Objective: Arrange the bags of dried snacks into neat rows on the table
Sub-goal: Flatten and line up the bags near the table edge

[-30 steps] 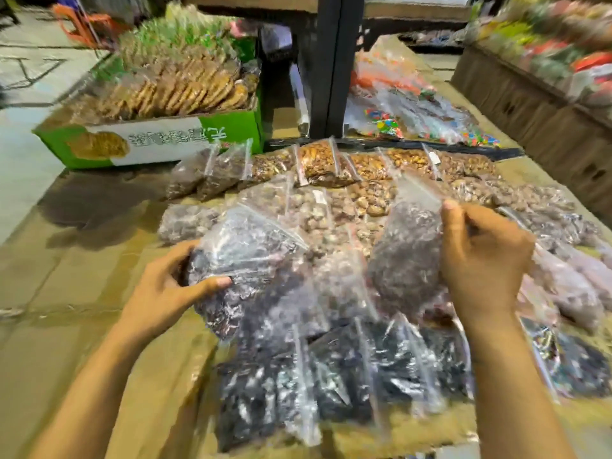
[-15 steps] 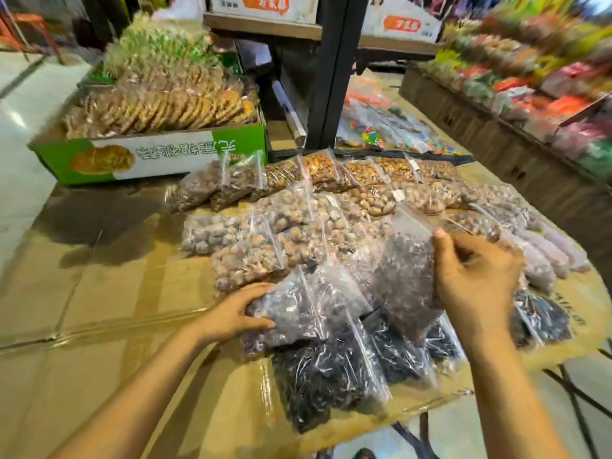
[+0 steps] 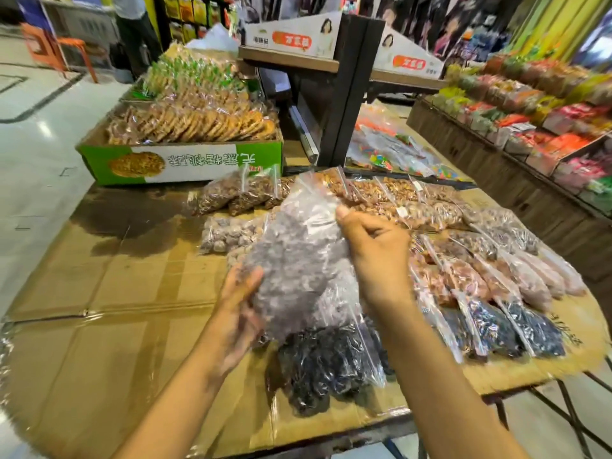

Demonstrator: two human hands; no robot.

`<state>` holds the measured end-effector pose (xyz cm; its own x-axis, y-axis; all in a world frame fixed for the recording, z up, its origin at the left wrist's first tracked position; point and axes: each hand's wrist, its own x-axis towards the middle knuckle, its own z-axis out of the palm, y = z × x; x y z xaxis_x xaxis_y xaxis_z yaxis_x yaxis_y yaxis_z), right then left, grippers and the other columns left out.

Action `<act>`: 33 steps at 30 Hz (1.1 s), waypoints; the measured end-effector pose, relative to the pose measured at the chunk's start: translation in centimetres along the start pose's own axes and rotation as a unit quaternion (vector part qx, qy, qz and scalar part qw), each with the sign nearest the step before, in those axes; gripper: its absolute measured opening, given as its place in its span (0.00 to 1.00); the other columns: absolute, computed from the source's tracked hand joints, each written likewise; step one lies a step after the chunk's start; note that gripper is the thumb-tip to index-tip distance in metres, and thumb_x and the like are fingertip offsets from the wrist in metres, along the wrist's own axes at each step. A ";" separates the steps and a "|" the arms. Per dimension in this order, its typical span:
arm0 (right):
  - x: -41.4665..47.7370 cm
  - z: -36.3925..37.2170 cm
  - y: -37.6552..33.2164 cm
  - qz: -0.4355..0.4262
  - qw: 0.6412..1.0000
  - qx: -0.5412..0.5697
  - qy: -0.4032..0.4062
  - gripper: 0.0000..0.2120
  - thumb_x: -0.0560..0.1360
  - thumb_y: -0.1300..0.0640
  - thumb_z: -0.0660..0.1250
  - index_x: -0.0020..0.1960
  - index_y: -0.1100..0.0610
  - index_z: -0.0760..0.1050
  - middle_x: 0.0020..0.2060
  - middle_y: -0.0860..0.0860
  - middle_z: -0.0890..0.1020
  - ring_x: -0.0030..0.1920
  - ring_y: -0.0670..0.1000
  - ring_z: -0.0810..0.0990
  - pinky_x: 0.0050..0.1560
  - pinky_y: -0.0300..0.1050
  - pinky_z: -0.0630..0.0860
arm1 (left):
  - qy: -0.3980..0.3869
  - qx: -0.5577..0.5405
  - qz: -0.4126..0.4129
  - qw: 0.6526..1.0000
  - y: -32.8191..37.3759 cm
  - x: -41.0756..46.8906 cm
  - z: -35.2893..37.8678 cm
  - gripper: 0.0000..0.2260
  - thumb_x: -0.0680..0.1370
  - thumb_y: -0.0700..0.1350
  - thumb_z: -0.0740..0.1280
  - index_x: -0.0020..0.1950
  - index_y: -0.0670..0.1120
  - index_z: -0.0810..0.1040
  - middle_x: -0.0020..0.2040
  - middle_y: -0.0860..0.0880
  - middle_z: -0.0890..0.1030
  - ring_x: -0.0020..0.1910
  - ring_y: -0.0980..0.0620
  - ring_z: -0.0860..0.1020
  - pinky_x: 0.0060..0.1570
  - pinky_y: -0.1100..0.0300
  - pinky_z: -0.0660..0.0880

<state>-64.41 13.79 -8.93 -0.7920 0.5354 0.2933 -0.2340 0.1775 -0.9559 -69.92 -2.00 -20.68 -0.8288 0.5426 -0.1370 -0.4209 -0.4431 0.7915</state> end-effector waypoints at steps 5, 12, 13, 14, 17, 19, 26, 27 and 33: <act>-0.3 -0.6 5.8 0.008 0.962 -0.244 -0.120 0.18 0.77 0.50 0.64 0.31 0.57 0.72 0.25 0.47 0.71 0.27 0.46 0.68 0.32 0.42 0.64 | 0.176 0.025 0.066 0.982 0.1 -0.2 -3.9 0.46 0.46 0.58 0.83 0.61 0.48 0.74 0.55 0.45 0.83 0.48 0.48 0.84 0.39 0.57 0.80; -1.8 -3.5 11.0 0.152 0.930 -0.323 -0.093 0.14 0.78 0.52 0.63 0.58 0.60 0.75 0.51 0.55 0.82 0.51 0.55 0.80 0.55 0.51 0.76 | 0.197 0.433 -0.050 0.878 -1.5 3.4 -10.9 0.45 0.68 0.66 0.70 0.77 0.50 0.53 0.75 0.42 0.63 0.72 0.38 0.64 0.70 0.42 0.62; -2.1 -3.6 10.9 0.144 0.930 -0.324 -0.091 0.15 0.78 0.52 0.64 0.59 0.60 0.75 0.55 0.55 0.81 0.56 0.54 0.79 0.58 0.49 0.74 | 0.163 0.522 -0.100 0.831 -2.5 3.9 -11.7 0.47 0.70 0.70 0.63 0.77 0.47 0.47 0.76 0.40 0.58 0.74 0.36 0.57 0.72 0.41 0.56; -2.3 -3.7 11.0 0.137 0.932 -0.323 -0.091 0.16 0.78 0.52 0.64 0.60 0.60 0.75 0.57 0.55 0.80 0.59 0.54 0.77 0.59 0.47 0.72 | 0.139 0.597 -0.137 0.778 -3.1 4.1 -12.1 0.46 0.71 0.72 0.56 0.78 0.47 0.43 0.78 0.39 0.51 0.76 0.37 0.50 0.74 0.42 0.49; -2.6 -4.3 11.1 0.125 0.934 -0.321 -0.095 0.17 0.78 0.51 0.63 0.62 0.60 0.73 0.61 0.54 0.78 0.59 0.53 0.76 0.60 0.48 0.71 | 0.118 0.672 -0.142 0.717 -3.3 4.0 -12.0 0.43 0.70 0.73 0.46 0.77 0.51 0.37 0.77 0.41 0.37 0.75 0.41 0.35 0.72 0.41 0.37; -2.6 -4.8 11.5 0.134 0.935 -0.315 -0.089 0.17 0.78 0.51 0.63 0.62 0.58 0.72 0.62 0.54 0.76 0.52 0.54 0.77 0.55 0.50 0.74 | 0.103 0.687 -0.113 0.711 -2.7 3.9 -11.6 0.44 0.68 0.74 0.46 0.77 0.53 0.37 0.77 0.43 0.36 0.75 0.43 0.34 0.72 0.41 0.36; -1.6 -4.9 13.3 0.167 0.882 -0.426 -0.113 0.20 0.77 0.50 0.63 0.65 0.59 0.70 0.57 0.58 0.78 0.54 0.57 0.79 0.56 0.55 0.76 | -0.026 0.774 -0.001 0.632 -2.2 3.7 -9.5 0.59 0.58 0.72 0.70 0.78 0.52 0.42 0.79 0.47 0.47 0.76 0.43 0.50 0.74 0.49 0.54; -1.3 -4.2 13.6 0.170 0.875 -0.436 -0.127 0.20 0.77 0.50 0.63 0.64 0.61 0.70 0.52 0.57 0.80 0.49 0.56 0.80 0.53 0.55 0.78 | -0.022 0.782 0.002 0.623 -2.3 4.0 -9.5 0.59 0.58 0.70 0.72 0.78 0.51 0.43 0.78 0.46 0.51 0.75 0.43 0.53 0.73 0.49 0.56; 0.1 -0.9 15.7 0.273 0.905 -0.309 -0.108 0.08 0.75 0.54 0.67 0.40 0.57 0.74 0.33 0.53 0.78 0.37 0.55 0.79 0.47 0.52 0.79 | 0.038 0.634 0.060 0.770 -2.1 4.5 -10.2 0.45 0.61 0.56 0.78 0.73 0.47 0.61 0.66 0.47 0.68 0.64 0.50 0.67 0.66 0.48 0.67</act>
<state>-67.68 17.41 -23.87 -0.8021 0.5206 -0.2926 0.5316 0.3992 -0.7470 -76.58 -5.93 -29.03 -0.8728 0.4879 -0.0130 0.3201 0.5923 0.7394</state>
